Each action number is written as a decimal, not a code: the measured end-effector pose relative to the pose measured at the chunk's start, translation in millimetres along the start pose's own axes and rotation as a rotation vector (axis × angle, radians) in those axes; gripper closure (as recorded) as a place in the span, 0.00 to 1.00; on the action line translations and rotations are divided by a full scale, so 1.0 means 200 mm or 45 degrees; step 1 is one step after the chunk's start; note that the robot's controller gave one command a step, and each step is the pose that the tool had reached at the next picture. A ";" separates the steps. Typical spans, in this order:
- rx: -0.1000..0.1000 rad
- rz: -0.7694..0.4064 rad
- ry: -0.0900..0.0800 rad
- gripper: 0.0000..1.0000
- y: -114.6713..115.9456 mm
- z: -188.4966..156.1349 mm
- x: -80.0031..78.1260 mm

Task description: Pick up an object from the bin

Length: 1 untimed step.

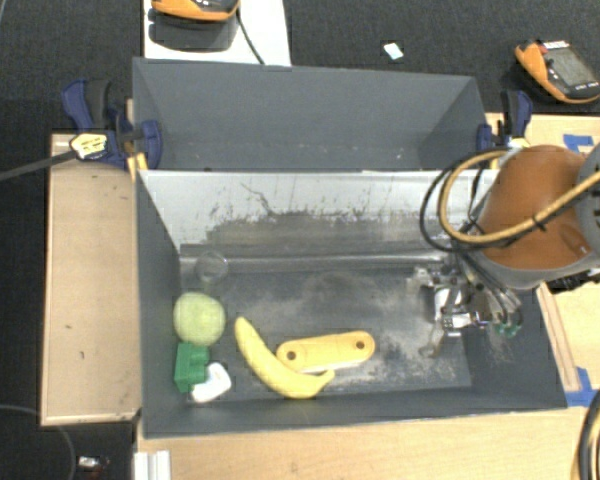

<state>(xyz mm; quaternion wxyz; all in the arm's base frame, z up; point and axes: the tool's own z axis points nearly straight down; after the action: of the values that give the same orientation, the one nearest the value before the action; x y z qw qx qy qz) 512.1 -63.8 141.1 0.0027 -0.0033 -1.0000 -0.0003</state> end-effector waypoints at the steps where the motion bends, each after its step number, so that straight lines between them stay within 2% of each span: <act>1: 0.001 -0.003 -0.010 0.00 0.00 -0.02 -0.01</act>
Offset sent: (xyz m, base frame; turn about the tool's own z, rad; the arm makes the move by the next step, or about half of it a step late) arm -0.0044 0.0885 -0.0711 -0.0674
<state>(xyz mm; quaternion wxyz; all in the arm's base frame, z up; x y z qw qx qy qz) 513.9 -63.6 145.4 -0.0013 -0.0020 -1.0000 0.0001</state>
